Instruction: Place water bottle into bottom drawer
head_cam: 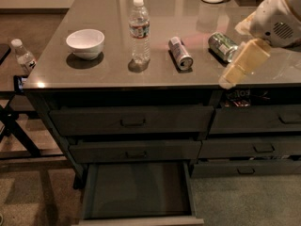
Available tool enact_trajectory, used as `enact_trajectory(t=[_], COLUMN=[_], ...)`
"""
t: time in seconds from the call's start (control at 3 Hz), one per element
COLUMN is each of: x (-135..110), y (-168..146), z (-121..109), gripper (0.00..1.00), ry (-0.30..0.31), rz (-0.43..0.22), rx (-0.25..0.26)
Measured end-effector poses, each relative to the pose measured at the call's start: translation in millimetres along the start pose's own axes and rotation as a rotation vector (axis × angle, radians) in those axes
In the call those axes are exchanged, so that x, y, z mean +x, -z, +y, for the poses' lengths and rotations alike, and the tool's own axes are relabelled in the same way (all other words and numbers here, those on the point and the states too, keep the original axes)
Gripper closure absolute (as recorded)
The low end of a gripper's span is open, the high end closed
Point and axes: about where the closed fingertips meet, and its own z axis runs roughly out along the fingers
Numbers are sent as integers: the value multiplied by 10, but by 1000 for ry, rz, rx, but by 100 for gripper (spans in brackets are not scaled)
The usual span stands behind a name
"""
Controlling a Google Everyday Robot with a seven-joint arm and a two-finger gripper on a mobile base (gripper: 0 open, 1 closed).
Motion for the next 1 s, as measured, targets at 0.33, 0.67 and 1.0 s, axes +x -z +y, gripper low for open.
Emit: enact_trajectory(t=[0.33,0.67,1.0], x=[-32,-27,-152], y=[-32,-65,-308], z=[-39,-41,-188], gripper=[0,0,0], ry=[-9,-56,-140], rz=[-20,-80,-204], rx=[-3,-1,10])
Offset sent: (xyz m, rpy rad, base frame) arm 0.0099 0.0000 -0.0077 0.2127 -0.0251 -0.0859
